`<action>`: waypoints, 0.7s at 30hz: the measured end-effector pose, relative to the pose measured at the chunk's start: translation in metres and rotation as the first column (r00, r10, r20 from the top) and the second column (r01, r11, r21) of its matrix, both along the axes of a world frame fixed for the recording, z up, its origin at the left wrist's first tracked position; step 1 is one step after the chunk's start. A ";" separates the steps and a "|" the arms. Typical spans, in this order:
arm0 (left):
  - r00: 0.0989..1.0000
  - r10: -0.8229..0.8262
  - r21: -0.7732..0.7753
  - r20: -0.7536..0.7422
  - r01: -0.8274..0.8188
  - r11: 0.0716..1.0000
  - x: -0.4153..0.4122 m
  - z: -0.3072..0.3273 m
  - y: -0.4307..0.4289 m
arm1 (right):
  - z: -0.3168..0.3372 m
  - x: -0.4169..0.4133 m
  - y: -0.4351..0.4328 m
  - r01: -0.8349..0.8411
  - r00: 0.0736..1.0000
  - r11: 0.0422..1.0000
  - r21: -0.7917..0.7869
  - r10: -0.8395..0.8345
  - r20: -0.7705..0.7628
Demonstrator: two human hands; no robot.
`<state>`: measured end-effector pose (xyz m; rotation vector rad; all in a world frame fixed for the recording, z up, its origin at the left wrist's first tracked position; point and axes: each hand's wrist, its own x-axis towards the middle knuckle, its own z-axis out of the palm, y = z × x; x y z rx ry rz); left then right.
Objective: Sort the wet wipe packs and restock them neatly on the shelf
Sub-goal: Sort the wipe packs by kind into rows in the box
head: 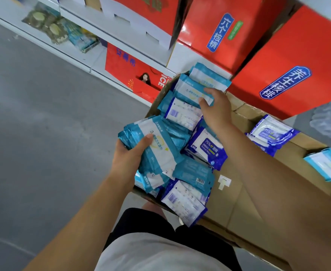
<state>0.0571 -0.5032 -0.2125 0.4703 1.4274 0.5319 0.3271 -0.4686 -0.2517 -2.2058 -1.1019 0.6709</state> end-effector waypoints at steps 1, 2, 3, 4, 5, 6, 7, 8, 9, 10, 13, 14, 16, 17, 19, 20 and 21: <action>1.000 0.006 -0.003 0.005 -0.006 1.000 0.000 0.001 0.000 | -0.007 0.006 0.008 -0.031 0.997 0.999 -0.017 0.032 0.066; 1.000 0.012 -0.007 0.010 -0.012 1.000 -0.001 0.001 0.000 | -0.013 0.011 0.013 -0.051 0.992 0.998 -0.040 0.055 0.110; 1.000 0.017 -0.010 0.014 -0.017 1.000 -0.002 0.001 -0.001 | -0.018 0.014 0.017 -0.063 0.988 0.996 -0.063 0.071 0.137; 1.000 0.024 -0.017 0.015 -0.023 1.000 -0.003 0.001 -0.001 | -0.023 0.016 0.019 -0.071 0.983 0.994 -0.082 0.084 0.163; 0.999 0.032 -0.025 0.014 -0.032 0.999 -0.004 0.000 -0.001 | -0.027 0.017 0.020 -0.079 0.977 0.993 -0.092 0.095 0.192; 0.999 0.040 -0.033 0.013 -0.039 0.999 -0.005 0.000 -0.001 | -0.030 0.017 0.020 -0.082 0.969 0.992 -0.097 0.102 0.225; 0.999 0.047 -0.039 0.012 -0.046 0.998 -0.007 -0.001 -0.001 | -0.032 0.018 0.021 -0.081 0.960 0.991 -0.106 0.106 0.260; 0.999 0.052 -0.045 0.012 -0.051 0.998 -0.009 -0.001 -0.001 | -0.032 0.017 0.023 -0.081 0.947 0.988 -0.129 0.116 0.299; 0.998 0.058 -0.052 0.012 -0.057 0.997 -0.010 -0.001 -0.001 | -0.033 0.017 0.024 -0.084 0.931 0.983 -0.163 0.135 0.339; 0.998 0.063 -0.057 0.011 -0.062 0.996 -0.012 -0.002 -0.001 | -0.033 0.016 0.025 -0.091 0.916 0.978 -0.189 0.157 0.369; 0.998 0.065 -0.064 0.003 -0.064 0.996 -0.015 -0.002 -0.002 | -0.032 0.016 0.024 -0.094 0.940 0.985 -0.141 0.134 0.313; 0.998 0.061 -0.067 0.000 -0.061 0.996 -0.016 -0.001 -0.002 | -0.028 0.013 0.021 -0.076 0.960 0.993 -0.093 0.098 0.262; 0.998 0.055 -0.067 0.003 -0.055 0.996 -0.016 0.000 -0.003 | -0.012 0.004 0.011 -0.030 0.982 0.999 0.026 0.025 0.187; 0.999 0.051 -0.061 0.008 -0.051 0.997 -0.016 0.001 -0.003 | 0.000 -0.002 0.003 -0.009 0.987 0.995 0.101 -0.007 0.161; 0.999 0.039 -0.038 0.021 -0.038 0.999 -0.013 0.003 -0.004 | 0.031 -0.020 -0.019 0.036 0.994 0.972 0.232 -0.058 0.089; 0.999 0.030 -0.022 0.028 -0.029 0.999 -0.012 0.004 -0.005 | 0.048 -0.030 -0.032 0.070 0.997 0.961 0.267 -0.078 0.019; 0.999 0.020 -0.006 0.037 -0.020 1.000 -0.009 0.004 -0.006 | 0.064 -0.039 -0.046 0.112 0.992 0.956 0.271 -0.093 -0.083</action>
